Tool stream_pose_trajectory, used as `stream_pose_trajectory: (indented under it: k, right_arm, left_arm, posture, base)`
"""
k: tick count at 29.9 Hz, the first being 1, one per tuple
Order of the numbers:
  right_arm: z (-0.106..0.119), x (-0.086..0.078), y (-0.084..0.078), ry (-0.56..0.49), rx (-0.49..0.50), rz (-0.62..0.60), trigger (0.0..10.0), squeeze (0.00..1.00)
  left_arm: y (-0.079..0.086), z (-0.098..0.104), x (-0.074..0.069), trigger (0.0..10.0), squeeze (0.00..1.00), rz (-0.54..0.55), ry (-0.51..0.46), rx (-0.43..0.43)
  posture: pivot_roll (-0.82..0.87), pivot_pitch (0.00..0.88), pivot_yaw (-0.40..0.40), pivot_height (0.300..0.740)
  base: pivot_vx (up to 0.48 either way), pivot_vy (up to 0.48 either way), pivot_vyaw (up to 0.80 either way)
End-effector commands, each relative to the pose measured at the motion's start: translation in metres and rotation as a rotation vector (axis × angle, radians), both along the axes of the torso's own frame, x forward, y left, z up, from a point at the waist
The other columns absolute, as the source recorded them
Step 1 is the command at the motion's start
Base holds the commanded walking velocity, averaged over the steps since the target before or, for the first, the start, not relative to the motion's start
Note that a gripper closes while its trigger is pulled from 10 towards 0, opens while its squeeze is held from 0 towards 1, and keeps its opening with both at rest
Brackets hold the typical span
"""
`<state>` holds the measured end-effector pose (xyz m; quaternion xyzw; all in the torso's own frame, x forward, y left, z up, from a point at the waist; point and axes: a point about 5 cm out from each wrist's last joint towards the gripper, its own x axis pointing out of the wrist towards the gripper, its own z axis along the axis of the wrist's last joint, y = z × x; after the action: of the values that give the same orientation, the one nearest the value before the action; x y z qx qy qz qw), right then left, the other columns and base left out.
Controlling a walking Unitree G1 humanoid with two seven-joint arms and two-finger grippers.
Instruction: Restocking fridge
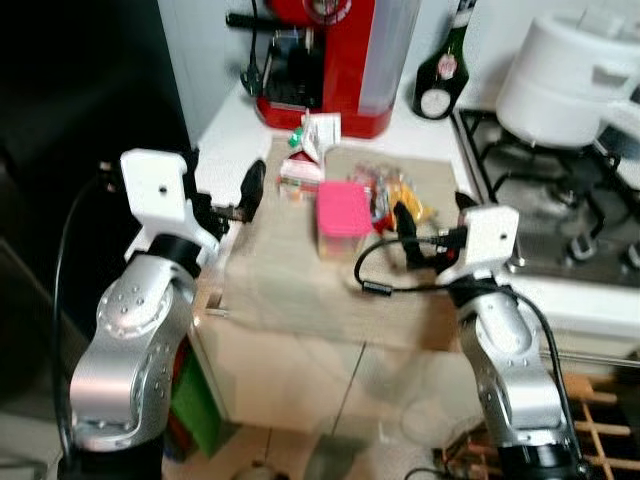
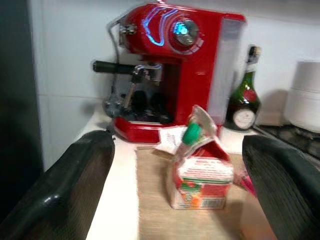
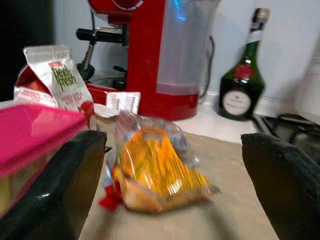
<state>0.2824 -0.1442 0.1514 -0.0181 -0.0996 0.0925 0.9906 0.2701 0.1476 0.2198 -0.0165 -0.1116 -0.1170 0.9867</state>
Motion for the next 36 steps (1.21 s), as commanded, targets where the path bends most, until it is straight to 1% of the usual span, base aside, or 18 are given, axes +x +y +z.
stream_pose_trajectory:
  k: [1,9,11,13,14,15,17,19,21,24,25,26,27,28,30,31,33,36]
  right_arm:
    - [0.003,0.002,-0.003,-0.011,-0.006,-0.019,10.0,0.0]
    - [0.013,0.002,-0.01,-0.069,-0.037,-0.075,10.0,0.0]
    - [0.022,0.003,-0.008,-0.11,-0.047,-0.078,10.0,0.0]
    - [0.032,0.005,-0.003,-0.15,-0.041,-0.048,10.0,0.0]
    - [0.032,0.005,-0.003,-0.15,-0.041,-0.048,10.0,0.0]
    - [0.041,0.007,0.003,-0.179,-0.028,-0.016,10.0,0.0]
    - [0.057,0.013,0.015,-0.195,0.046,0.063,10.0,0.0]
    - [0.065,0.02,0.024,-0.158,0.152,0.129,10.0,0.0]
    - [0.064,0.026,0.038,-0.084,0.239,0.222,10.0,0.0]
    - [0.057,0.03,0.049,0.006,0.321,0.278,10.0,0.0]
    - [0.056,0.029,0.054,0.034,0.351,0.308,10.0,0.0]
    - [0.056,0.027,0.06,0.06,0.377,0.348,10.0,0.0]
    - [0.056,0.027,0.06,0.06,0.377,0.348,10.0,0.0]
    - [0.056,0.026,0.061,0.064,0.375,0.358,10.0,0.0]
    - [0.055,0.021,0.061,0.073,0.36,0.359,10.0,0.0]
    - [0.054,0.019,0.06,0.077,0.353,0.356,10.0,0.0]
    - [0.054,0.014,0.06,0.089,0.349,0.361,10.0,0.0]
    - [0.056,0.003,0.063,0.09,0.324,0.382,10.0,0.0]
  left_arm:
    - [-0.001,0.007,0.001,10.0,0.0,0.016,-0.045,0.042]
    - [0.001,0.01,0.004,10.0,0.0,0.027,-0.053,0.026]
    - [0.002,0.012,0.005,10.0,0.0,0.029,-0.058,0.022]
    - [0.002,0.013,0.006,10.0,0.0,0.032,-0.064,0.021]
    - [0.002,0.013,0.006,10.0,0.0,0.032,-0.064,0.021]
    - [0.002,0.014,0.006,10.0,0.0,0.031,-0.067,0.019]
    - [0.0,0.015,0.007,10.0,0.0,0.025,-0.071,0.017]
    - [-0.001,0.017,0.007,10.0,0.0,0.019,-0.076,0.016]
    - [-0.002,0.013,0.007,10.0,0.0,0.019,-0.061,0.038]
    - [-0.002,0.007,0.007,10.0,0.0,0.026,-0.033,0.055]
    - [0.001,0.004,0.005,10.0,0.0,0.026,-0.013,0.067]
    - [0.01,0.001,0.003,10.0,0.0,0.038,0.005,0.082]
    - [0.01,0.001,0.003,10.0,0.0,0.038,0.005,0.082]
    - [0.018,-0.001,0.002,10.0,0.0,0.06,0.022,0.098]
    - [0.042,-0.002,0.001,10.0,0.0,0.117,0.037,0.12]
    - [0.049,-0.002,0.0,10.0,0.0,0.131,0.039,0.124]
    - [0.055,0.001,-0.001,10.0,0.0,0.134,0.034,0.115]
    - [0.054,0.002,-0.002,10.0,0.0,0.105,0.033,0.096]
  posture:
    - [0.03,0.0,-0.019,0.74]
    - [0.03,0.0,-0.017,0.74]
    - [0.02,0.0,-0.012,0.74]
    - [0.02,0.0,-0.01,0.74]
    - [0.02,0.0,-0.01,0.74]
    - [0.02,0.0,-0.005,0.74]
    - [0.02,0.0,-0.008,0.74]
    - [0.02,0.0,-0.01,0.74]
    - [0.02,0.0,-0.018,0.74]
    - [0.03,0.0,-0.024,0.74]
    - [0.04,0.01,-0.03,0.74]
    - [0.05,0.014,-0.031,0.74]
    - [0.05,0.014,-0.031,0.74]
    - [0.05,0.014,-0.031,0.74]
    - [0.06,0.019,-0.031,0.74]
    - [0.06,0.019,-0.031,0.74]
    - [0.06,0.02,-0.03,0.74]
    - [0.06,0.023,-0.024,0.74]
  base:
    - [0.0,0.0,-0.79]
    - [0.0,0.0,-0.75]
    - [0.0,0.0,0.0]
    - [0.0,0.0,0.0]
    - [0.0,0.0,0.0]
    - [0.0,0.0,0.0]
    - [0.0,0.0,0.0]
    - [0.0,0.0,0.0]
    - [0.0,0.0,0.0]
    - [0.0,0.0,0.0]
    - [0.0,0.0,0.0]
    - [0.0,0.0,0.0]
    - [0.0,0.0,0.0]
    - [0.0,0.0,0.0]
    - [0.0,0.0,0.0]
    - [0.0,0.0,0.0]
    - [0.0,0.0,0.0]
    - [0.0,0.434,0.0]
